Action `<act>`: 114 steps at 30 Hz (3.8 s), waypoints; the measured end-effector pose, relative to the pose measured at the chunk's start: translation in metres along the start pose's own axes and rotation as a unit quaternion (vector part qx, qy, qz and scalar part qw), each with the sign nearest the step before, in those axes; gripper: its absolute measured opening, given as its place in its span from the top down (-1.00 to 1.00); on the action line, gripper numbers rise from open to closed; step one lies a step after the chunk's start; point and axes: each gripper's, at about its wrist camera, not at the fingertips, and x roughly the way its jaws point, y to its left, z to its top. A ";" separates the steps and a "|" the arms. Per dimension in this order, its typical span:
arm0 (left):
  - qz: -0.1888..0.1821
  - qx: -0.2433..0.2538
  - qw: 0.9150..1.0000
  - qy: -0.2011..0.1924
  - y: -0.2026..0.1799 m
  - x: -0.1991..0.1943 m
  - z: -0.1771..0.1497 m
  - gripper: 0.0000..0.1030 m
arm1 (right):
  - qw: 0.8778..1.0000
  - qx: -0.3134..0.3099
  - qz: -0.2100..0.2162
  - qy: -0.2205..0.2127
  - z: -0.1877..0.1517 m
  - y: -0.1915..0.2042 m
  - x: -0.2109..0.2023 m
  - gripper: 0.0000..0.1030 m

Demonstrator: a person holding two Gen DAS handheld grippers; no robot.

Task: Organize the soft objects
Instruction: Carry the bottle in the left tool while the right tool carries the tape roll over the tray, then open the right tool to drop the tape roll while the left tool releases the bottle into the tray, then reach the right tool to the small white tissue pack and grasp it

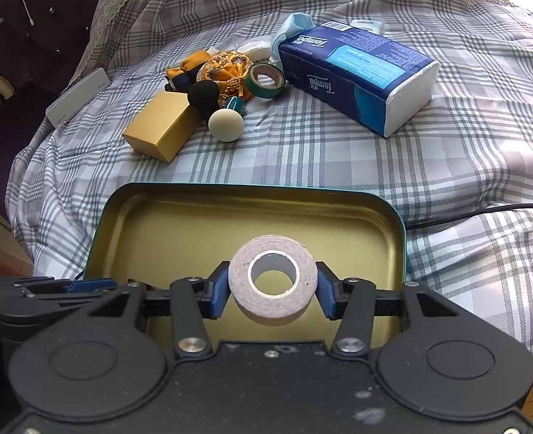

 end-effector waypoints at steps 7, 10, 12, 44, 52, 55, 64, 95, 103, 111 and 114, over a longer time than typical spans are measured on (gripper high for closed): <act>0.002 0.001 1.000 0.006 -0.001 0.002 0.001 0.35 | 1.000 -0.002 -0.001 0.000 0.000 -0.001 0.000 0.03; 0.003 0.003 1.000 0.008 -0.002 0.003 0.001 0.35 | 1.000 -0.004 -0.001 0.001 0.001 0.000 0.001 0.03; 0.004 0.005 1.000 0.009 -0.003 0.004 0.001 0.35 | 1.000 -0.004 -0.002 0.002 0.001 0.000 0.002 0.03; 0.049 0.008 0.999 0.008 -0.010 0.006 -0.001 0.32 | 1.000 0.003 -0.005 0.016 -0.006 -0.005 0.013 0.03; 0.066 0.007 0.998 -0.019 -0.010 0.000 -0.001 0.32 | 0.999 0.002 -0.024 0.029 -0.009 -0.006 0.019 0.03; 0.079 0.013 0.996 -0.034 -0.011 -0.004 0.000 0.32 | 0.999 0.004 -0.027 0.030 -0.009 -0.006 0.020 0.03; 0.106 0.024 0.989 -0.102 -0.018 -0.025 0.009 0.26 | 0.999 -0.013 -0.045 0.000 0.003 -0.003 0.011 0.01; 0.092 -0.015 0.975 -0.203 -0.015 -0.045 0.107 0.04 | 0.951 0.033 -0.116 -0.286 0.196 -0.039 -0.031 -0.55; 0.094 -0.022 0.977 -0.190 -0.007 -0.025 0.135 0.05 | 0.971 0.039 -0.137 -0.194 0.280 -0.077 0.046 -0.35; 0.098 -0.032 0.982 -0.156 0.003 -0.002 0.152 0.05 | 0.984 0.087 -0.125 -0.096 0.319 -0.100 0.132 -0.27; 0.095 -0.035 0.985 -0.141 0.006 0.006 0.158 0.05 | 0.984 0.103 -0.128 -0.071 0.321 -0.105 0.157 -0.24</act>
